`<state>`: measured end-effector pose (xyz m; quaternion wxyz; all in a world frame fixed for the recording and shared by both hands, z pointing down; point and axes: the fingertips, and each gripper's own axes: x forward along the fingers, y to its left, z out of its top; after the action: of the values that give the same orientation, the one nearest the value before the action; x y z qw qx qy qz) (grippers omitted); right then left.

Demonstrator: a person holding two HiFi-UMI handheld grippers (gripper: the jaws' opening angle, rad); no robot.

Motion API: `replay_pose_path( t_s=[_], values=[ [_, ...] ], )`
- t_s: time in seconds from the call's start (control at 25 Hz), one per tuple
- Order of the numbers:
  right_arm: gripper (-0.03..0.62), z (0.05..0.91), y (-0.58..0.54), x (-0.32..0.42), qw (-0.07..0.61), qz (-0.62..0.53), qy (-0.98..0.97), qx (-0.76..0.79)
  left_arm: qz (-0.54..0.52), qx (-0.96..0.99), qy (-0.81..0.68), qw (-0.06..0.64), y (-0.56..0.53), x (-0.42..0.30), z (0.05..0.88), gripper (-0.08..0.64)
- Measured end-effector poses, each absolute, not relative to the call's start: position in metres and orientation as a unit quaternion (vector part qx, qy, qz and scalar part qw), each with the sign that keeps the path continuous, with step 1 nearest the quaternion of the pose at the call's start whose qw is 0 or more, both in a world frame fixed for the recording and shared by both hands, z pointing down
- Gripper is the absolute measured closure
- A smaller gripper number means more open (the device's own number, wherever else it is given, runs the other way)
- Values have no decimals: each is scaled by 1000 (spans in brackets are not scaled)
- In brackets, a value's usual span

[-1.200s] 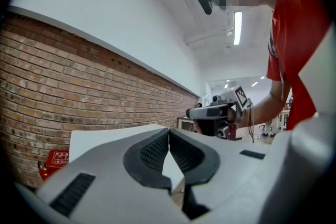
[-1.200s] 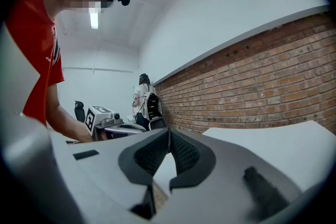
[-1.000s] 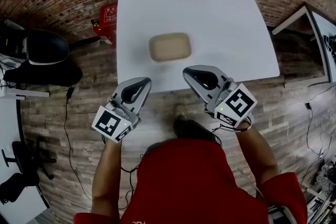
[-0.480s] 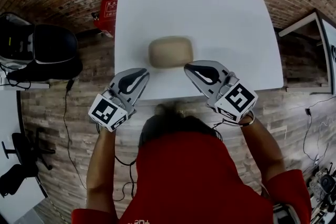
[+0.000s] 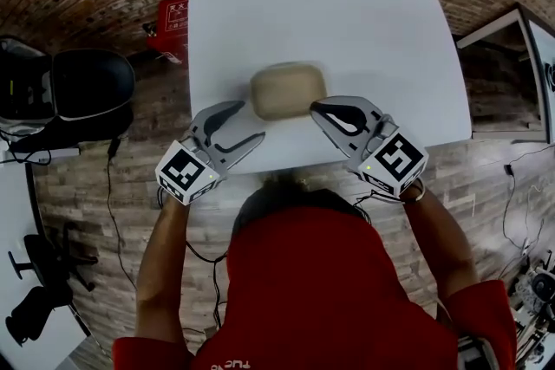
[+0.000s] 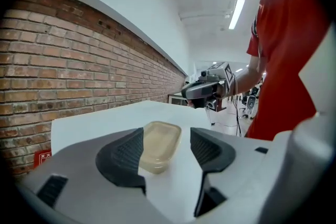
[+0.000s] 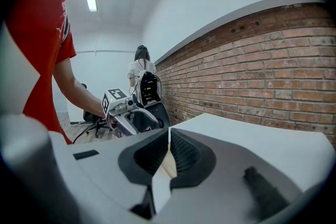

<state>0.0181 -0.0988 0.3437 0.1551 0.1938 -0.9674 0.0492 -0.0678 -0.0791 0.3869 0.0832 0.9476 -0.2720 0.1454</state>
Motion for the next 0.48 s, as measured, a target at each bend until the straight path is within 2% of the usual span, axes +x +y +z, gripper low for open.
replay_pose_path(
  t_s=[0.28,0.48],
  values=[
    [561,360,-113,23,201,41,-957,206,204,949,-228,71,-100,-71,420,196],
    [561,357,-124,16,188,43,-957,216,229,949,-205,67,-111,-74,441,133]
  ],
)
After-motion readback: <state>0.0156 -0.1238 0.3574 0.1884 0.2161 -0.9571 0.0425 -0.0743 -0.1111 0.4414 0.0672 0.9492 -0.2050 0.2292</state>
